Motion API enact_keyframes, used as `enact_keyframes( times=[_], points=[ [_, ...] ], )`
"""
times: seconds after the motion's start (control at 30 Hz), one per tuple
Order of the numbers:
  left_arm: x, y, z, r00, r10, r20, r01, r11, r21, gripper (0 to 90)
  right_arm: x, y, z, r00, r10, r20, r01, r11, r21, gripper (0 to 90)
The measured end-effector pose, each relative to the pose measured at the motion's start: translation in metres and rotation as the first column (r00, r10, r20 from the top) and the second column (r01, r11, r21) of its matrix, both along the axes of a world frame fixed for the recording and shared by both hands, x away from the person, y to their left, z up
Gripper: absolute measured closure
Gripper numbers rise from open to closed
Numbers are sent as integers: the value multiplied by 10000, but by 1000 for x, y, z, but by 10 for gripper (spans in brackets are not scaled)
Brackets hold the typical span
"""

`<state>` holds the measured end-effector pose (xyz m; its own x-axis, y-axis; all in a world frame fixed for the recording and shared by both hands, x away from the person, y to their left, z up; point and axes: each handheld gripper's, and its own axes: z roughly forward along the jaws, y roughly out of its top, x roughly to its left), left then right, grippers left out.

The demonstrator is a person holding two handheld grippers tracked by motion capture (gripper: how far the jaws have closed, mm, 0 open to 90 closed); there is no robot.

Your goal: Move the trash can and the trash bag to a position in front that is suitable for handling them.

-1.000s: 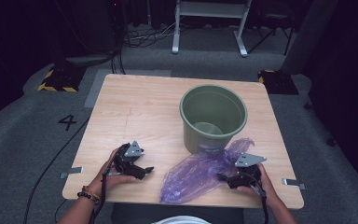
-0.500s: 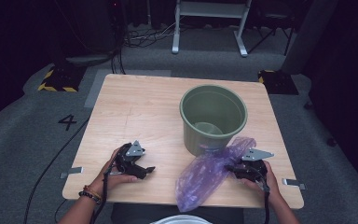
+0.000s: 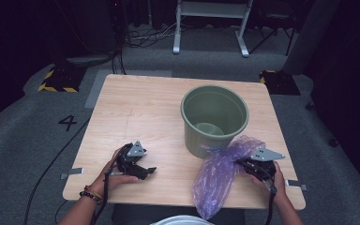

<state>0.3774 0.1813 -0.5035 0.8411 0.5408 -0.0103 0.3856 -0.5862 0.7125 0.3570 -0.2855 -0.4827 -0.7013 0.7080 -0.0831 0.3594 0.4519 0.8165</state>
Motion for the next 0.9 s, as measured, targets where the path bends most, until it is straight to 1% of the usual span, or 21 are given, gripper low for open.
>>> enact_keyframes(
  times=[0.1,0.13,0.4,0.43,0.6,0.63,0.7,0.73,0.9],
  points=[
    [0,0,0,10000,3,-13,-3,10000,-22,155,-1,-7,9,9997,-13,236,8,9998,202,835],
    [0,0,0,10000,-8,-18,8,10000,-25,155,-1,-8,10,9997,-31,239,26,9997,239,834],
    [0,0,0,10000,-15,-18,15,10000,-27,155,2,-12,13,9991,-257,324,245,9990,363,836],
    [0,0,0,10000,-17,-18,16,10000,-24,155,2,-13,15,9985,-337,441,322,9989,346,837],
    [0,0,0,10000,-17,-15,17,10000,-24,155,2,-15,19,9969,-500,605,471,9977,478,839],
    [0,0,0,10000,-15,-16,15,10000,-24,155,3,-16,23,9950,-638,767,590,9962,636,842],
    [0,0,0,10000,-15,-17,15,10000,-24,155,3,-16,24,9944,-669,819,617,9960,644,842],
    [0,0,0,10000,-17,-17,17,10000,-24,155,3,-17,26,9935,-724,873,661,9951,738,843],
    [0,0,0,10000,-18,-17,18,10000,-23,155,4,-16,27,9927,-742,948,675,9951,721,845]
  ],
)
